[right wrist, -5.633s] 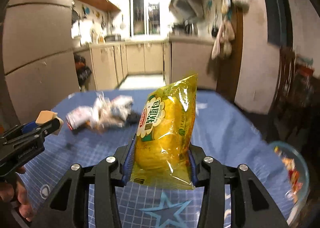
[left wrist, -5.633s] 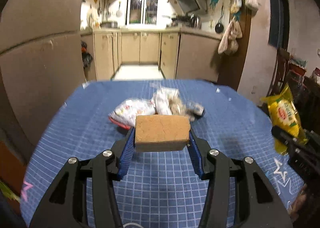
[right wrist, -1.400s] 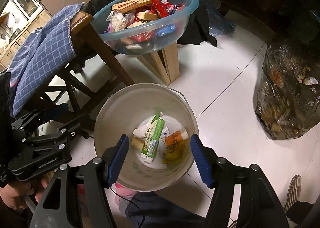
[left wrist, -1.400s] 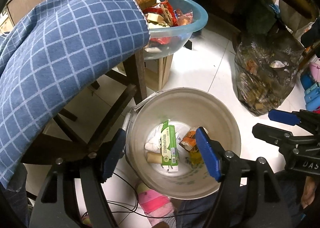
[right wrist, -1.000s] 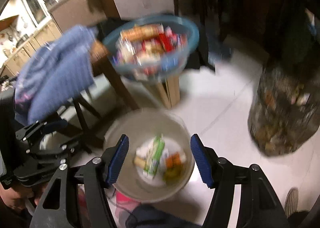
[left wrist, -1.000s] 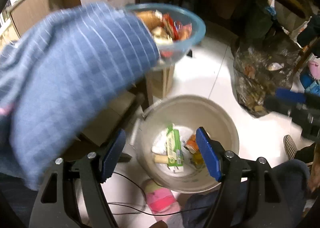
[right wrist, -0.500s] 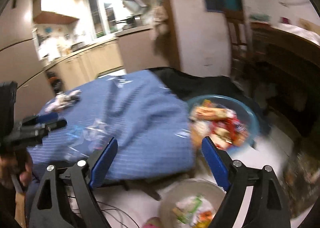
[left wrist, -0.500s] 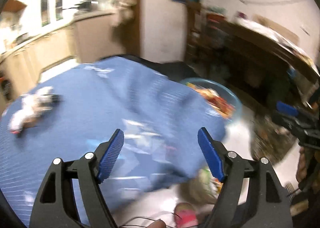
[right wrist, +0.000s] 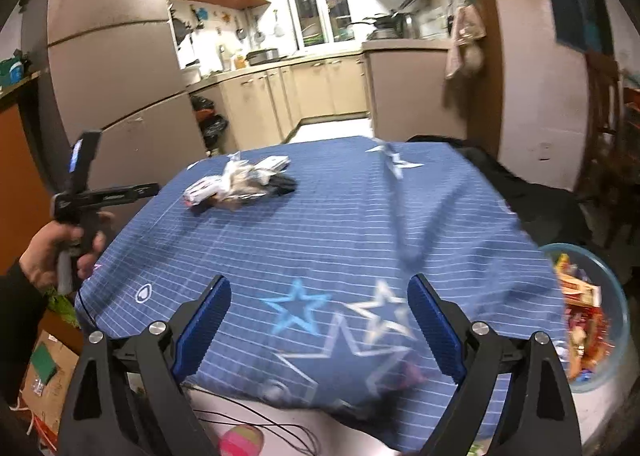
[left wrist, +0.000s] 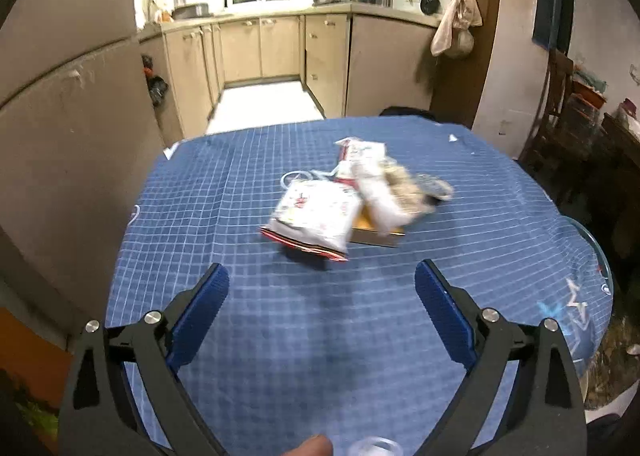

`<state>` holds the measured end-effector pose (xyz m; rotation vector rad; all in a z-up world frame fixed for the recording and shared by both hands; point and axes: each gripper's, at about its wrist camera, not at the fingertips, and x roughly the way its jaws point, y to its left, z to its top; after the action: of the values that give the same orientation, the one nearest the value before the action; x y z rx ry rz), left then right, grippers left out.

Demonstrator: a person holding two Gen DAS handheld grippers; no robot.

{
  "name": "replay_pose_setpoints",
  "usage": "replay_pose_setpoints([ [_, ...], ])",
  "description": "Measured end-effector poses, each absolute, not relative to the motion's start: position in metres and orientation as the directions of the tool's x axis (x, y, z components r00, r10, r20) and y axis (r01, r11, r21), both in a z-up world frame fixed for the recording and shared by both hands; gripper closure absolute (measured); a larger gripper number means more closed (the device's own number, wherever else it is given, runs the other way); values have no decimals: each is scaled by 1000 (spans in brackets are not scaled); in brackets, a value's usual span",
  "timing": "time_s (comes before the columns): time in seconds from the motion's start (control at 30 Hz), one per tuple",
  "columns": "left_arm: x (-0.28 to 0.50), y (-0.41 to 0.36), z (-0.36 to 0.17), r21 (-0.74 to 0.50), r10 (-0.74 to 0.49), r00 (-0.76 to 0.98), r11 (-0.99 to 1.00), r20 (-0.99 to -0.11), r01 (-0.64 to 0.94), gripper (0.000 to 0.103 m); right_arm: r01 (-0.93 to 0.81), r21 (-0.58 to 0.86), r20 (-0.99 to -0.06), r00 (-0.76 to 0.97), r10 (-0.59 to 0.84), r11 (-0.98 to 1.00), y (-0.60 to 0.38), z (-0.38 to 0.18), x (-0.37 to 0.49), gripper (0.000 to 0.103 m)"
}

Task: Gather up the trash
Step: 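Move both tools back over the table toward the remaining trash, then grasp the white snack bag with the left tool while the right tool grasps the dark packet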

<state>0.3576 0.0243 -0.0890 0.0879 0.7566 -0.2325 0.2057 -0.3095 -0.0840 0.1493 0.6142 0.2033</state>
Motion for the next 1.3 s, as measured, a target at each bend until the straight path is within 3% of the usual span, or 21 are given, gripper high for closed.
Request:
replay_pose_setpoints([
  [0.37, 438, 9, -126, 66, -225, 641, 916, -734, 396, 11, -184, 184, -613, 746, 259, 966, -252, -109, 272, 13],
  [0.57, 460, 11, -139, -6, -254, 608, 926, -752, 379, 11, -206, 192, -619, 734, 281, 960, -241, -113, 297, 13],
  [0.63, 466, 14, -144, -21, -262, 603, 926, -753, 376, 22, -221, 190, -615, 733, 291, 957, -235, -111, 306, 13],
  [0.67, 467, 14, -145, -38, -276, 595, 924, -755, 380, 33, -229, 190, -612, 733, 297, 955, -232, -110, 311, 13],
  [0.7, 466, 15, -146, -52, -282, 593, 926, -754, 374, 34, -237, 189, -609, 733, 303, 953, -229, -109, 315, 13],
  [0.93, 446, 23, -141, -61, -290, 630, 931, -720, 359, 34, -322, 162, -609, 711, 351, 933, -205, -107, 367, 14],
  [1.07, 433, 40, -130, -105, -307, 663, 939, -683, 327, 34, -380, 161, -615, 684, 393, 911, -191, -106, 399, 21],
  [1.3, 424, 52, -114, -132, -333, 682, 934, -651, 331, 34, -441, 23, -703, 631, 328, 897, -179, -128, 475, 23],
])
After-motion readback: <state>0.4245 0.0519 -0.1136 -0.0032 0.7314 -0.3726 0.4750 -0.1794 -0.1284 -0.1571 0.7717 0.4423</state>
